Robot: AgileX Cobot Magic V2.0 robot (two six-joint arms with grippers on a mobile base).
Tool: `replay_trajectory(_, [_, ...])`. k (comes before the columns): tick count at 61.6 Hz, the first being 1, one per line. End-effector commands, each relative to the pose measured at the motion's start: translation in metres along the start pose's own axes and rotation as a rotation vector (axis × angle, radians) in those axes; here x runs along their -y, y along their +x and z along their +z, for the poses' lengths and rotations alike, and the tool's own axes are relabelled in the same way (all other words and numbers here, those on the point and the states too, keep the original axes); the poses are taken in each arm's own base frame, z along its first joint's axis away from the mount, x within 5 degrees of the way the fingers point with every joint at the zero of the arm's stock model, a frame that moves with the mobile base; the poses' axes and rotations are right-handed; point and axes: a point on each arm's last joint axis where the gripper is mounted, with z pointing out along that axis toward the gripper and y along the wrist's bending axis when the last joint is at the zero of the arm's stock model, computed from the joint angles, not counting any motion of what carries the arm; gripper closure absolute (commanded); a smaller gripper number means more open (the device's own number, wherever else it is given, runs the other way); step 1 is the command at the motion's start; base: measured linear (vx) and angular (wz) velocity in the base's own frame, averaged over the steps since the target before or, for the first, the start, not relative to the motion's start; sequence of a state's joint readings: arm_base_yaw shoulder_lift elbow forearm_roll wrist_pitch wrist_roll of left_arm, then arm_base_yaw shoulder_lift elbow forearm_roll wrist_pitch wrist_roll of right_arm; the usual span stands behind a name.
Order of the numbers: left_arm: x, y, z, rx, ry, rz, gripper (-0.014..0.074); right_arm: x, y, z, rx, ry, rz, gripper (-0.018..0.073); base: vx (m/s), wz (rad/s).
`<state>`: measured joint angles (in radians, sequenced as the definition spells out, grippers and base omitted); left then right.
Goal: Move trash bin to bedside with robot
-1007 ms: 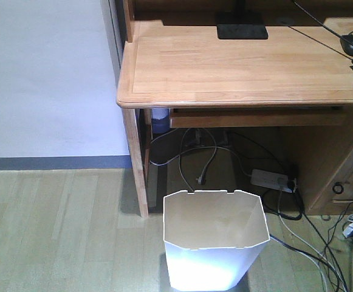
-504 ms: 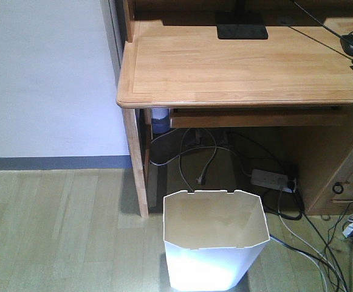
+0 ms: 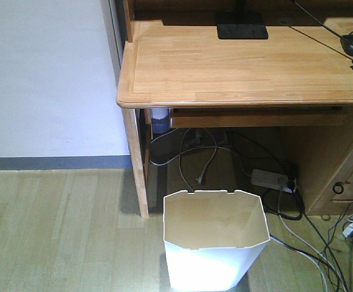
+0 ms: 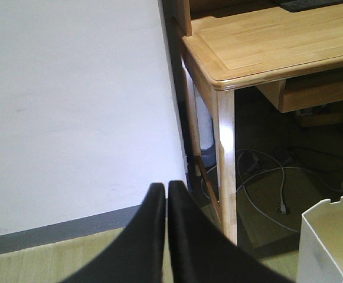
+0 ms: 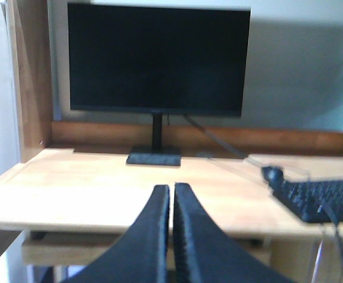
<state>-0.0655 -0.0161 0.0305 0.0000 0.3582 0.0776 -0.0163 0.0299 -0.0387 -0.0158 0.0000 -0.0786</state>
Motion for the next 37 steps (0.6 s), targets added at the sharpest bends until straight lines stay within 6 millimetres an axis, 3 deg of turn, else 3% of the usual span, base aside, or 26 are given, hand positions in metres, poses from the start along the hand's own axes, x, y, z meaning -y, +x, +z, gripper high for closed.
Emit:
replay_trajectory(1, [0.000, -0.001, 0.000, 0.072, -0.005, -0.005, 0.0603, 0.003, -0.030, 0.007, 0.045, 0.009, -0.031, 0.0567, 0.00, 0.00])
replay_trajectory(22, [0.000, -0.001, 0.000, 0.072, -0.005, -0.005, 0.0603, 0.004, -0.038, 0.055, -0.344, -0.027, 0.003, 0.0567, 0.00, 0.00])
replay_trajectory(37, [0.000, -0.001, 0.000, 0.072, -0.005, -0.005, 0.0603, 0.003, -0.025, 0.066, -0.473, -0.039, 0.018, 0.0567, 0.00, 0.00])
